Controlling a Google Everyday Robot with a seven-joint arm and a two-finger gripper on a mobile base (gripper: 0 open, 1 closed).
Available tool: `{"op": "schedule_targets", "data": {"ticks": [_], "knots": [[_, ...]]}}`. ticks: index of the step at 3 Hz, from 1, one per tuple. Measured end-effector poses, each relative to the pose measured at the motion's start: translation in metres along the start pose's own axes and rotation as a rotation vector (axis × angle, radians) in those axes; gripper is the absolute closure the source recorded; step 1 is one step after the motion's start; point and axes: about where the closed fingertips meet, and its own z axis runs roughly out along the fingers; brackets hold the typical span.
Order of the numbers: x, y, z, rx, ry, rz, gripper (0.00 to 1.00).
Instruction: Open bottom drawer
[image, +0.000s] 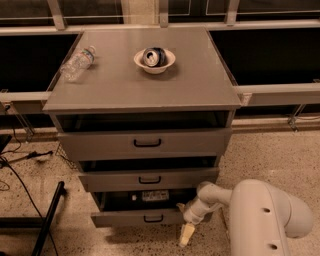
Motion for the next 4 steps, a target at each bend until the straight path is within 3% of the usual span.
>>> {"op": "schedule_targets", "data": {"ticks": [1,4], "knots": [[-0.001,0.0,-0.001,0.0,0.0,0.0,0.0],[0.026,0.072,-0.012,-0.132,0.003,0.102,0.0]]}}
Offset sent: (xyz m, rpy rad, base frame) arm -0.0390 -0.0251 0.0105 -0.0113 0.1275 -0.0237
